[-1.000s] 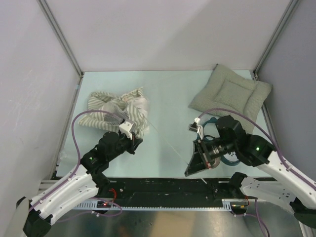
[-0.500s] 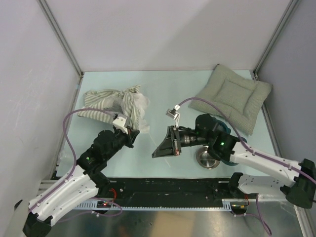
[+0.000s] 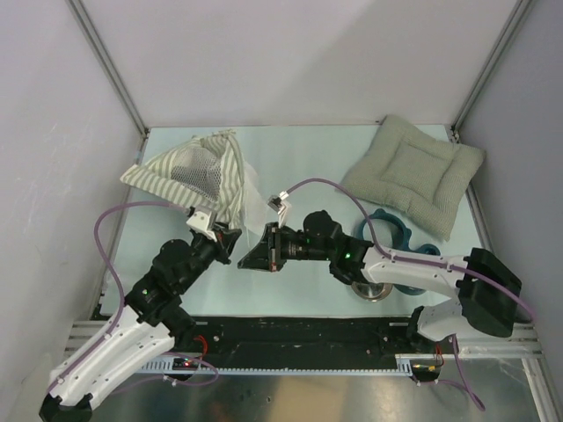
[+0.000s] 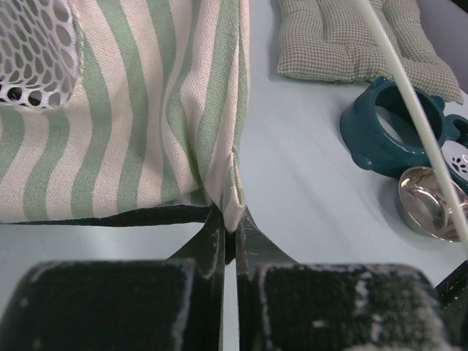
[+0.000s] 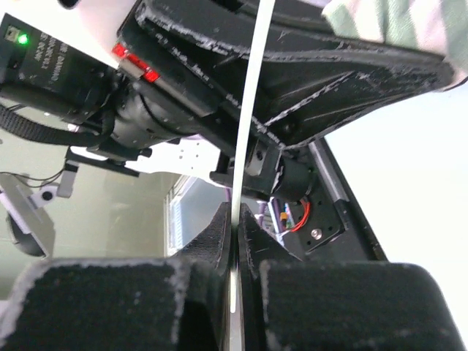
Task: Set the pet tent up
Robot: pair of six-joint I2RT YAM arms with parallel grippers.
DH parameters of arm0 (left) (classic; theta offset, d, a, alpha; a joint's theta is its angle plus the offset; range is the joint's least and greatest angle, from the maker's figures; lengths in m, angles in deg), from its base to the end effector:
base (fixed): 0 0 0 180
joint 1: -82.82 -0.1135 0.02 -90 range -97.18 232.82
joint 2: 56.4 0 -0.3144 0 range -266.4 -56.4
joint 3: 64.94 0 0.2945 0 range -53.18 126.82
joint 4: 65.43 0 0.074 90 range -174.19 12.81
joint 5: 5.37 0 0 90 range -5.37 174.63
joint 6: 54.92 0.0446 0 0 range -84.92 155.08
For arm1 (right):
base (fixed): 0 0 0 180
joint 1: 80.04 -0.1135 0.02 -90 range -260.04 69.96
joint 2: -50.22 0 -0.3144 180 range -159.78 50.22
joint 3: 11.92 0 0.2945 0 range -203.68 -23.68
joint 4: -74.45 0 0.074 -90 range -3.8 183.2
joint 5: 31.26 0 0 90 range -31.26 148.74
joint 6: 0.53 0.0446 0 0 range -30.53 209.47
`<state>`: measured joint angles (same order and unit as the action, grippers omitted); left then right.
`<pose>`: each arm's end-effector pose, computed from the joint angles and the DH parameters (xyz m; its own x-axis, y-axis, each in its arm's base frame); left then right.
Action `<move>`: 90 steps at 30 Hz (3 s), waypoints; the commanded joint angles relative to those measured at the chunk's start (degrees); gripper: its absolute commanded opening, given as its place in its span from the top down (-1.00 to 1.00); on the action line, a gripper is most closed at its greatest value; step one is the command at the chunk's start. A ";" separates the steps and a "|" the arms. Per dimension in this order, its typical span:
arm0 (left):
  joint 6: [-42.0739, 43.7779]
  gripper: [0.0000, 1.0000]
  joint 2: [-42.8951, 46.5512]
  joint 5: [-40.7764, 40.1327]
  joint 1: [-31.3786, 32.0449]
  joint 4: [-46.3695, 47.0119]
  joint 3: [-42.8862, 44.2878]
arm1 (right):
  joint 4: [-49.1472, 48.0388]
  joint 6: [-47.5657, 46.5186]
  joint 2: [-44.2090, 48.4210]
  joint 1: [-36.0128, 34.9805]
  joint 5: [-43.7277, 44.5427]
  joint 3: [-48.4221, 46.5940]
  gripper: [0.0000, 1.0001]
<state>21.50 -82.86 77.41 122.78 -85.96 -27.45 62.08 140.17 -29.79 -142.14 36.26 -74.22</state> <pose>0.1141 -0.0883 0.2904 -0.2503 -0.0942 -0.9636 0.4973 0.8414 -0.2114 0.1537 0.3268 0.3228 -0.7974 0.0221 -0.6031 -0.5964 0.1244 0.7930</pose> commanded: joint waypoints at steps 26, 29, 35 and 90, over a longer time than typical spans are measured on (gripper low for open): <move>-2.64 1.00 2.39 7.51 2.25 -6.05 -0.97 | -12.74 -5.67 -8.03 10.68 13.84 -16.48 1.00; -2.36 1.00 2.81 5.86 2.30 -6.07 -1.22 | -13.31 -5.13 -8.55 11.41 14.50 -17.31 1.00; -2.66 1.00 3.03 1.72 2.23 -6.77 -1.16 | -17.24 -2.93 -10.23 13.29 16.04 -18.32 1.00; -3.57 1.00 0.66 0.27 2.86 -7.99 -2.35 | -18.52 -8.03 -24.14 18.00 24.68 -34.15 1.00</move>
<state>20.03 -82.22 68.40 122.94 -82.23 -27.99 53.42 138.75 -53.35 -129.62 44.26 -102.13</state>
